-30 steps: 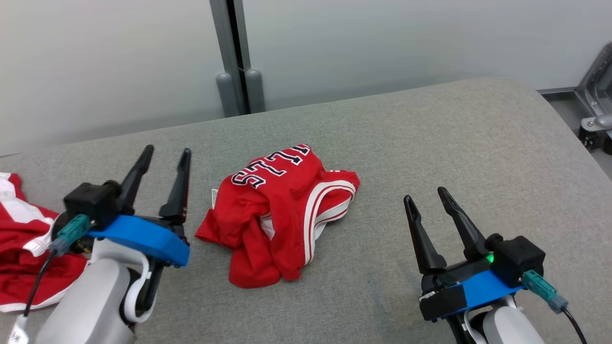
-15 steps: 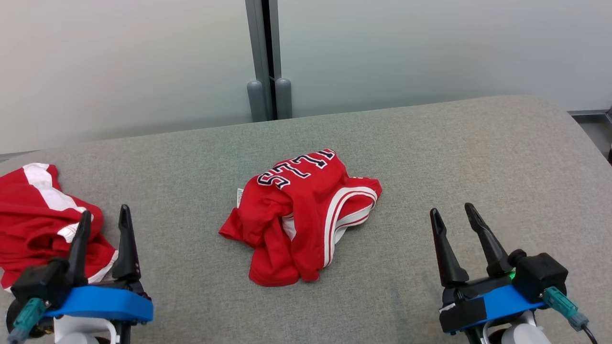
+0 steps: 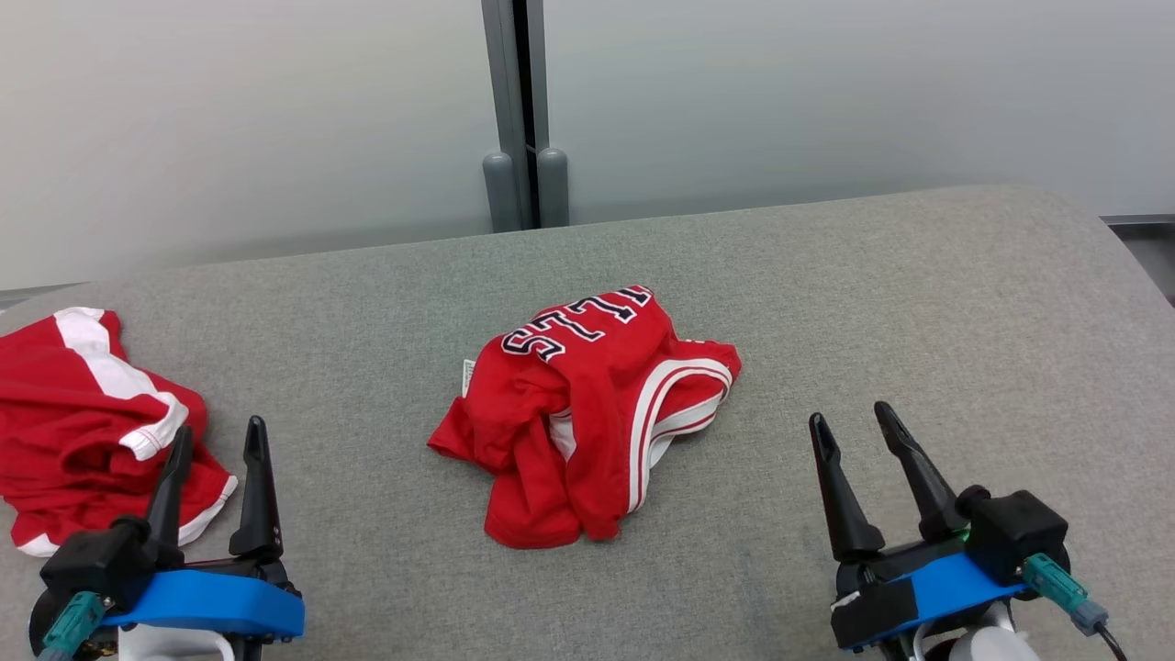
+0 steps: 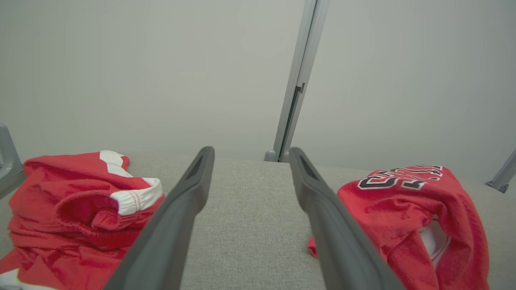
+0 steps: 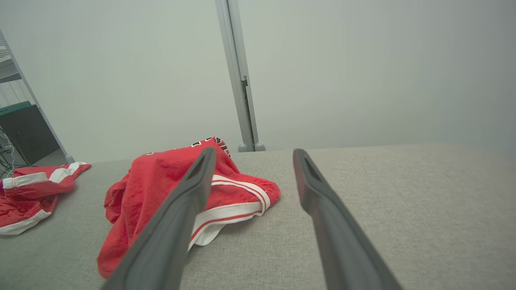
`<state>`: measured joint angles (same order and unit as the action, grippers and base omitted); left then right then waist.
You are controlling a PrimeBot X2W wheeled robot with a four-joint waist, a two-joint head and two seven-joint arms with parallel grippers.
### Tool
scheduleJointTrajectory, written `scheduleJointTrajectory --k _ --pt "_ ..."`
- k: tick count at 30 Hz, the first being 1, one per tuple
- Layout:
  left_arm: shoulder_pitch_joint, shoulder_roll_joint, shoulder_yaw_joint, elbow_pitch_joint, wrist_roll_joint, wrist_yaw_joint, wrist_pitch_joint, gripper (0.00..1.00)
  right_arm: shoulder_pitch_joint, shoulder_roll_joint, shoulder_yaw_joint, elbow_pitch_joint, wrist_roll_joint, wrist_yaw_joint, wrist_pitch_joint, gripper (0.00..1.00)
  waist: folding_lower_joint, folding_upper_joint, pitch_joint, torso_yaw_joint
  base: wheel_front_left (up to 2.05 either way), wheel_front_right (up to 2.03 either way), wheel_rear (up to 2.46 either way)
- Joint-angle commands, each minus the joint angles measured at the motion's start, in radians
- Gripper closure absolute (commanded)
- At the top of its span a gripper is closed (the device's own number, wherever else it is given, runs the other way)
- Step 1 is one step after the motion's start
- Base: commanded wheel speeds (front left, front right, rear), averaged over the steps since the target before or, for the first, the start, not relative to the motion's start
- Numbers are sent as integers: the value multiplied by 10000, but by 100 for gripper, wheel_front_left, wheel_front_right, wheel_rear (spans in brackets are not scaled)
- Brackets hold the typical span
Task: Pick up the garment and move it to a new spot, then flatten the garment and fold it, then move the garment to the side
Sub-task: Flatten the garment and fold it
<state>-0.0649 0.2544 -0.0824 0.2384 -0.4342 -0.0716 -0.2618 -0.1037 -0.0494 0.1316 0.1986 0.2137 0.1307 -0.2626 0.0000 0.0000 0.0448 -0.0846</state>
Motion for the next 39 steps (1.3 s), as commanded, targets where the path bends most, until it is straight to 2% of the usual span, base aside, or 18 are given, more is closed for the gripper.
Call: scheduleJointTrajectory --k 1,5,13,17,24,25,26,28,31,34,39 --pt "-122 -34 101 42 62 -74 -43 0 -66 -18 70 92 26 1 -34 0 0 0 16 38 0 0 0" --pt "-153 -140 276 116 242 -242 -43 0 -413 -172 902 1081 283 1 82 0 0 0 114 196 0 0 0" --pt "-367 -347 394 331 449 -427 -36 0 -1803 -576 2904 3236 1585 1 1913 0 0 0 275 1031 0 0 0" --pt "-492 -437 374 528 463 -506 -36 0 -2352 -556 3228 4225 1870 1 2337 0 0 0 360 1523 0 0 0" --pt "-701 -448 447 764 426 -563 -35 0 -3013 -433 3362 5463 1973 1 2272 0 0 0 530 2073 0 0 0" --pt "-705 -442 477 788 421 -574 -36 0 -3097 -413 3379 5614 1947 1 2203 35 0 0 539 2105 0 0 0" --pt "-716 -439 499 803 418 -583 -35 0 -3164 -383 3432 5714 1959 1 2114 61 0 0 555 2133 0 0 0" --pt "-733 -437 538 832 415 -598 -36 0 -3275 -355 3494 5858 1938 1 1872 100 0 0 564 2138 0 0 0" --pt "-645 -459 594 881 456 -612 -36 0 -3381 -593 3671 6048 1555 -1 1872 100 0 0 537 2003 0 0 0" --pt "-518 -427 686 914 420 -611 -35 0 -3552 -606 3991 5452 1481 1 2218 100 0 0 532 1580 0 0 0" --pt "-504 -443 748 830 458 -593 -35 0 -3555 -1954 3659 3810 892 -2 3439 100 0 0 513 885 0 0 0"
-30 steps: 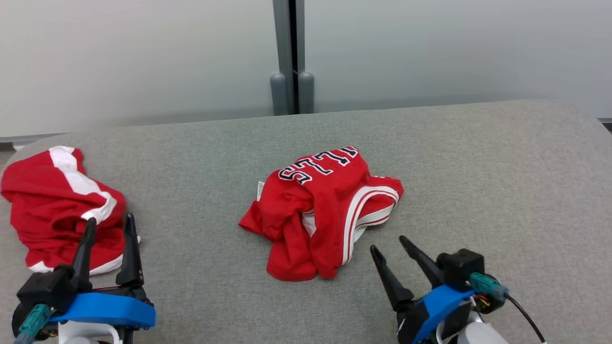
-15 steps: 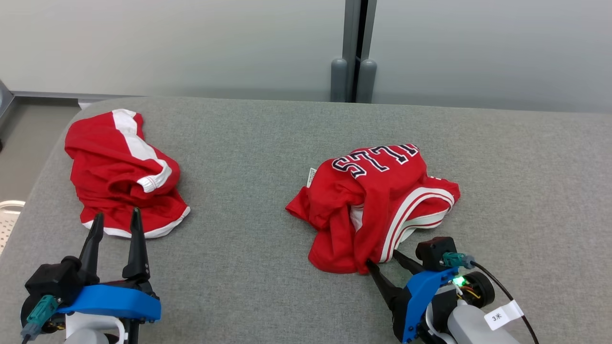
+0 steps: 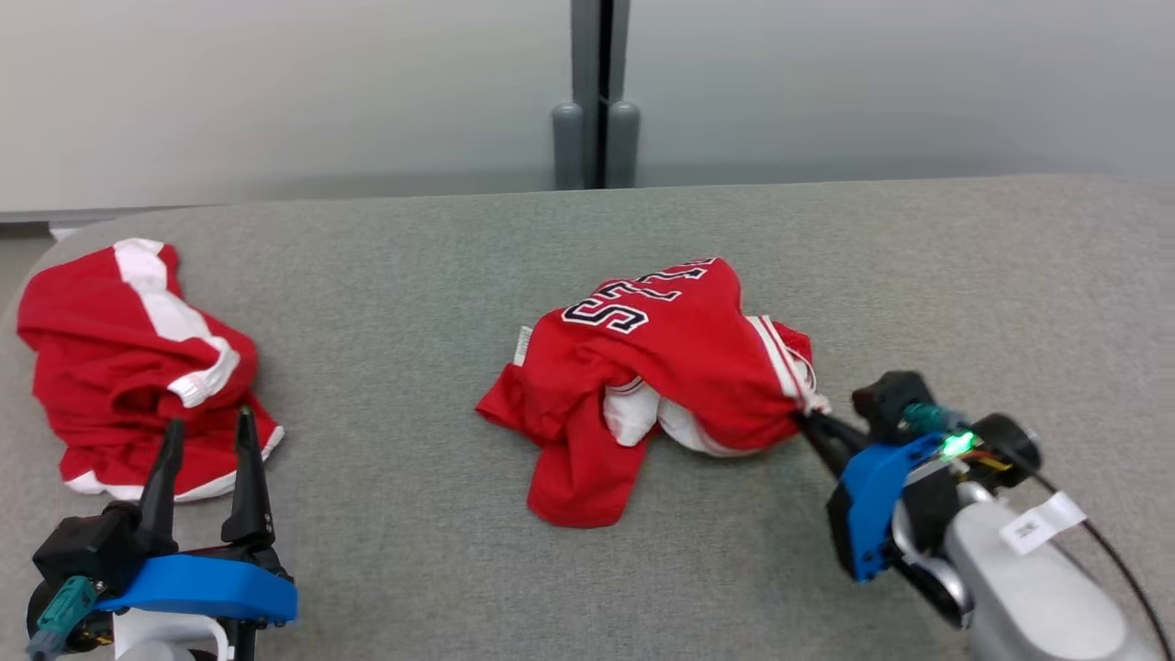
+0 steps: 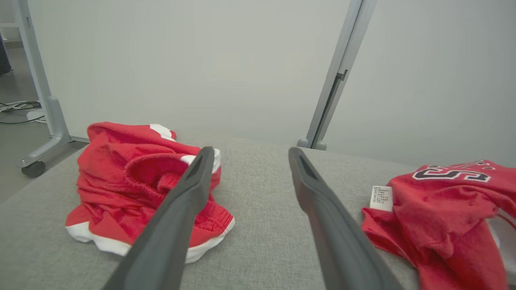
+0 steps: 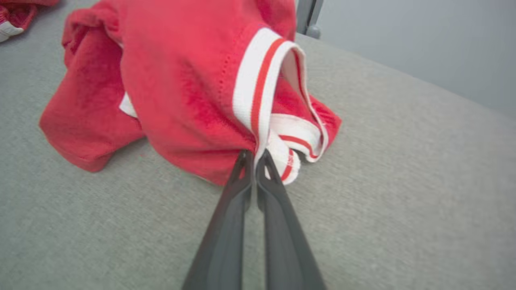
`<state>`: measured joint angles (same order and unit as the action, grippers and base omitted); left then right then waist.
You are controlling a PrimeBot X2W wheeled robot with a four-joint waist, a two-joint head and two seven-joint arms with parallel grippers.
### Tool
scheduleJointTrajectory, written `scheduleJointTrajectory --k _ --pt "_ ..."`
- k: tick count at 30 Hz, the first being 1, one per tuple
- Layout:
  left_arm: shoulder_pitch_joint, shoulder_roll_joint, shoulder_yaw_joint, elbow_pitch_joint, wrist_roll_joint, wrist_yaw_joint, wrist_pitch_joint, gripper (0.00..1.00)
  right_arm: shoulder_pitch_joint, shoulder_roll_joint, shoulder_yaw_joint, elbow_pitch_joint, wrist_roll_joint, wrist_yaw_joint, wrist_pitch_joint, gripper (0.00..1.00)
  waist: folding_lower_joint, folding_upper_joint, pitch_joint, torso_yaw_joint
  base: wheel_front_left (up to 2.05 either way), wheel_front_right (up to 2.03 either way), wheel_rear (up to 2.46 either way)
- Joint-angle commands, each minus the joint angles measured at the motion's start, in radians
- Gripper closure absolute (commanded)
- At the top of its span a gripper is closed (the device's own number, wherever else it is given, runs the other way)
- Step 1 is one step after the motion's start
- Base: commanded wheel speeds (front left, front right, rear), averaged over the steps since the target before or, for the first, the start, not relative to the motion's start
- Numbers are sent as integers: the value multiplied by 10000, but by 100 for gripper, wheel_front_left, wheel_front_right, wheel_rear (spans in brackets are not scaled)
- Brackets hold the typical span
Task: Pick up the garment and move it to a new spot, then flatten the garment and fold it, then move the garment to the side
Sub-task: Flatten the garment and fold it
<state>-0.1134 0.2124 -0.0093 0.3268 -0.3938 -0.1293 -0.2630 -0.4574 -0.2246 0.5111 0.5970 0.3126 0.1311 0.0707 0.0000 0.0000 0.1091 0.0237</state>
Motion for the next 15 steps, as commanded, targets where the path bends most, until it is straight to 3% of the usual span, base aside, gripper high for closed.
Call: scheduleJointTrajectory --k 1,8,12,15 --pt "-8 -26 23 -55 62 -17 -23 0 81 -443 -371 -591 -207 -5 403 100 0 0 -110 -322 0 0 0" --pt "-167 -27 -93 -164 -34 -21 -23 0 1108 -1839 -2471 -3007 -1002 -5 2924 100 0 0 242 -844 0 0 0" --pt "-389 143 -270 -254 -153 -21 -23 0 1629 -1867 -3702 -3779 -1848 -9 4646 100 0 0 788 -816 0 0 0" --pt "-606 314 -392 -282 -294 -21 -25 0 1726 -1377 -4476 -4219 -2618 -3 5185 100 0 0 1242 -710 0 0 0"
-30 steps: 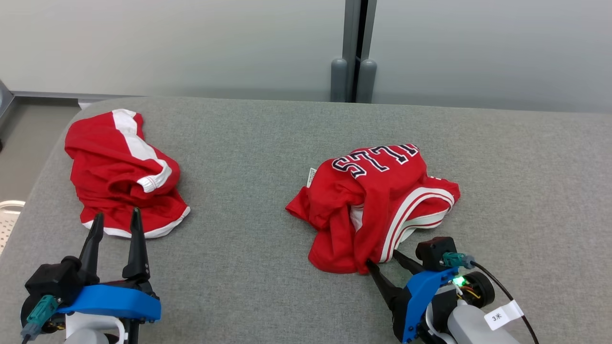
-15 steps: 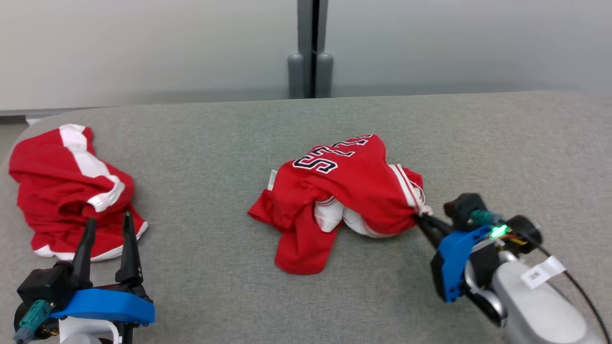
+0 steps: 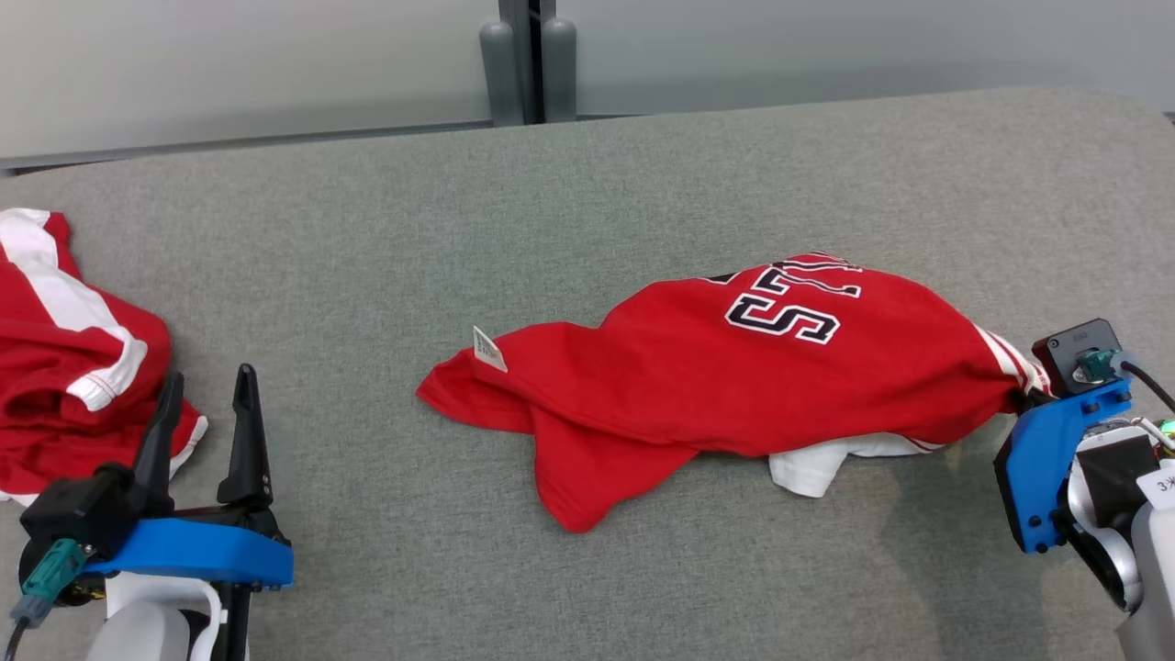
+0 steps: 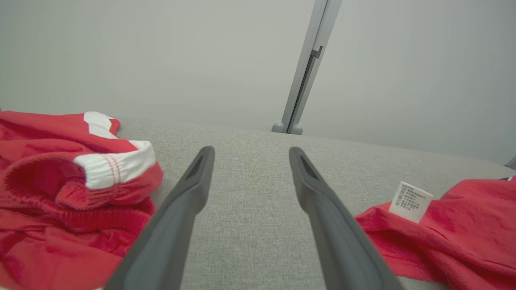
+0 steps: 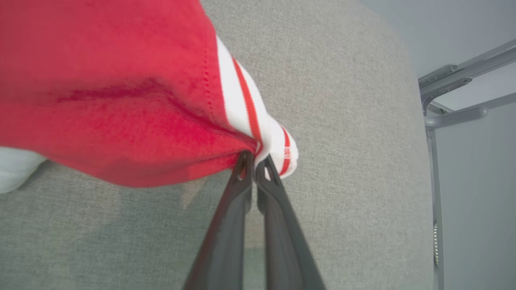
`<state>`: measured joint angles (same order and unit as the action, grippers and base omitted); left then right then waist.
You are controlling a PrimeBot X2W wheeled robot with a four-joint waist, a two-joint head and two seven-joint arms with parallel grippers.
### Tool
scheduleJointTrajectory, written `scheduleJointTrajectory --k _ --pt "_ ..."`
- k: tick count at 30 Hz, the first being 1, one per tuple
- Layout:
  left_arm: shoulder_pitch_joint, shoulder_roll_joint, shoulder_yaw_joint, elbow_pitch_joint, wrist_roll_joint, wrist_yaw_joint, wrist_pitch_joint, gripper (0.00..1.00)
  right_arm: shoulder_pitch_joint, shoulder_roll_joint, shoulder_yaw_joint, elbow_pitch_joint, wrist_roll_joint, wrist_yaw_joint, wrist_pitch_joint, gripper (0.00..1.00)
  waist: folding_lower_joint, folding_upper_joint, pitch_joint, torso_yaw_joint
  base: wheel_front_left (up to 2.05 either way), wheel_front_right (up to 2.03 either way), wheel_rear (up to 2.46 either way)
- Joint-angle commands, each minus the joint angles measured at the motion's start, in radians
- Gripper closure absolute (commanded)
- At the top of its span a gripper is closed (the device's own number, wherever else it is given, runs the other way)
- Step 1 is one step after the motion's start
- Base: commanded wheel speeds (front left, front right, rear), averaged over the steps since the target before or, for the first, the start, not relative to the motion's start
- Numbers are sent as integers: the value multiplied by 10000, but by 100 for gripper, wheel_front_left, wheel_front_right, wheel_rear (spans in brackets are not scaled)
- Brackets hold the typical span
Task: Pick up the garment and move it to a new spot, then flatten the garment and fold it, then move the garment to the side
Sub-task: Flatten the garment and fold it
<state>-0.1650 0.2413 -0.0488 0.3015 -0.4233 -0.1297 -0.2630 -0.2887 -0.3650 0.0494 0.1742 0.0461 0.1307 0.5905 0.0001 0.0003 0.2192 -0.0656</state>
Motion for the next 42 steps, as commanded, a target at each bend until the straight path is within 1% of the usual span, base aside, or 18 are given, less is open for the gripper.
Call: scheduleJointTrajectory --k 1,2,3,4,6,10,13,19,21,24,28,32,36,40,42 --pt "-121 77 -6 -14 -52 -17 -24 0 33 184 -97 -82 -288 -1 34 82 -1 -3 251 211 0 0 0" --pt "-168 116 -46 4 -101 -18 -24 0 -37 366 -391 -157 -620 -1 -76 67 -1 -3 342 244 0 0 0" --pt "-228 147 -94 22 -143 -18 -24 0 -130 619 -625 -222 -906 -1 -243 17 -1 -3 406 276 0 0 0" --pt "-293 182 -132 47 -185 -18 -24 0 -163 918 -816 -212 -1167 -1 -417 0 -1 -3 444 308 0 0 0" --pt "-348 238 -193 117 -247 -18 -25 0 -162 1359 -1032 -40 -1404 -1 -778 0 -1 -3 429 352 0 0 0" --pt "-303 240 -225 273 -264 -18 -24 0 -111 1877 -1322 16 -1750 -2 -1312 0 -1 -3 48 324 0 0 0" --pt "-142 158 -201 358 -191 -18 -24 0 48 2050 -1517 -379 -1862 -1 -1660 0 -1 -3 -382 259 0 0 0" --pt "189 -158 -110 488 -41 -19 -24 0 739 2595 -1782 -1706 -1900 -1 -2542 0 -1 -3 -1238 89 0 0 0" --pt "327 -245 -76 513 21 -19 -24 0 1131 2822 -1705 -2105 -1760 -1 -2946 0 -1 -3 -1446 40 0 0 0" --pt "483 -372 12 491 81 -19 -24 0 1702 3015 -1419 -2254 -1218 -1 -3613 0 -1 -3 -1647 -44 0 0 0" --pt "604 -469 68 458 127 -19 -24 0 2518 3123 -1359 -1848 -483 -1 -4549 0 -1 -3 -1750 -96 0 0 0" --pt "710 -496 112 418 132 -19 -24 0 2861 3150 -1250 -876 288 1 -5329 0 -1 -3 -1746 -213 0 0 0" --pt "652 -432 39 398 161 -19 -24 0 2560 3141 -894 30 541 1 -5665 0 -1 -3 -1735 -296 0 0 0" --pt "537 -395 -18 387 164 -19 -24 0 2240 3148 -391 837 696 1 -5641 0 -1 -3 -1689 -281 0 0 0" --pt "506 -376 -66 374 138 -19 -24 0 1951 3143 -81 1280 1011 1 -5767 0 -1 -3 -1595 -244 0 0 0"
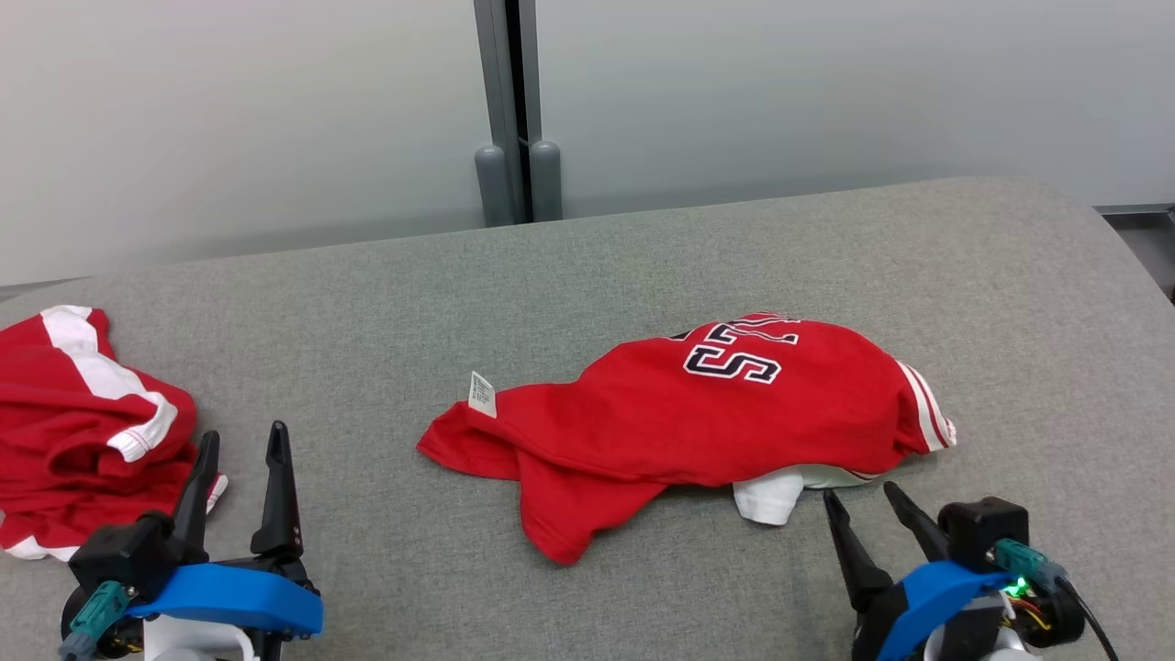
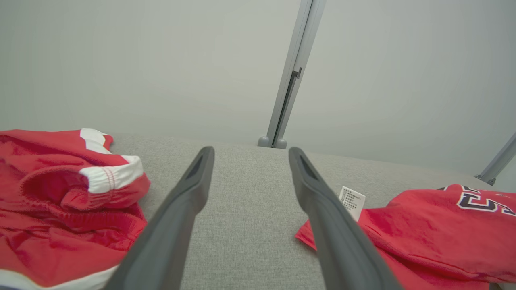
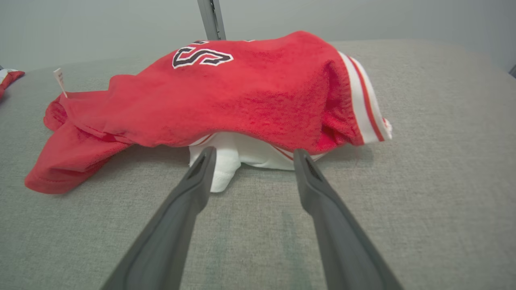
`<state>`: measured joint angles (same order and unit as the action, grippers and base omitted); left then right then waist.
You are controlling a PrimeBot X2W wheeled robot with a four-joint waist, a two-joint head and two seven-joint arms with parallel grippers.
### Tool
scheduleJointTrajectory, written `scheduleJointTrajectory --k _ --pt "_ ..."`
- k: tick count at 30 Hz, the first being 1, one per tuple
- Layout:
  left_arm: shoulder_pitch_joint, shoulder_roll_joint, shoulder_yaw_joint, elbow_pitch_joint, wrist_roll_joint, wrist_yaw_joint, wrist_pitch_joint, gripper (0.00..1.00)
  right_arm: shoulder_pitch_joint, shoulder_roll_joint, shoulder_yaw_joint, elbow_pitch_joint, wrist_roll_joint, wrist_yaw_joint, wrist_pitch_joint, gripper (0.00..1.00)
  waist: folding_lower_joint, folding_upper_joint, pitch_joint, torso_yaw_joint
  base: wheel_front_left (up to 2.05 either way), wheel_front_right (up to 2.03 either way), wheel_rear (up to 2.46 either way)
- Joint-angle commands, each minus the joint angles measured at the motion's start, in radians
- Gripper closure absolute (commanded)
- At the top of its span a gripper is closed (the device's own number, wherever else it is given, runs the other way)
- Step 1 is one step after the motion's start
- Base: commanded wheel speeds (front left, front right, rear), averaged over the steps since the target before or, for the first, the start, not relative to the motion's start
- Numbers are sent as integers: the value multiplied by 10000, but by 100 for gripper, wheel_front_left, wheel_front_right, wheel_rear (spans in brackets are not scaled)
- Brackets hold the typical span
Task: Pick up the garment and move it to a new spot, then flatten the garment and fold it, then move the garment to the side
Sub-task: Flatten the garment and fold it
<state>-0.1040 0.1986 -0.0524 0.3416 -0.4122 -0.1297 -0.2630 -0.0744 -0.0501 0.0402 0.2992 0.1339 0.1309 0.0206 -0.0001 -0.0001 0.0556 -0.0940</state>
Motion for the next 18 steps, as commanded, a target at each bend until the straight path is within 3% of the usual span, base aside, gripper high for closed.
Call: scheduleJointTrajectory --k 1,5,12,13,14,15,18 --pt "-109 67 -54 -16 5 -19 -24 0 -352 -6 182 289 225 -1 -79 0 1 1 101 65 0 0 0" --pt "-330 202 -185 -87 -102 -19 -24 0 -1223 -8 811 1583 649 -1 -27 0 1 1 517 271 0 0 0" --pt "-663 456 -374 -118 -324 -19 -24 0 -2700 -10 993 3794 1145 -1 115 0 1 1 1103 626 0 0 0" --pt "-688 473 -383 -108 -363 -19 -24 0 -2799 -6 1192 4066 1290 -1 294 15 1 1 1125 644 0 0 0" --pt "-702 478 -381 -99 -363 -20 -24 0 -2834 7 1527 4320 1500 4 589 64 1 1 1136 650 0 0 0" --pt "-693 492 -352 -89 -354 -20 -24 0 -2828 68 1853 4503 1643 16 815 100 1 1 1135 631 0 0 0" --pt "-569 483 -205 -60 -354 -20 -24 0 -2855 60 2232 4663 1677 17 1062 100 1 1 1069 420 0 0 0"
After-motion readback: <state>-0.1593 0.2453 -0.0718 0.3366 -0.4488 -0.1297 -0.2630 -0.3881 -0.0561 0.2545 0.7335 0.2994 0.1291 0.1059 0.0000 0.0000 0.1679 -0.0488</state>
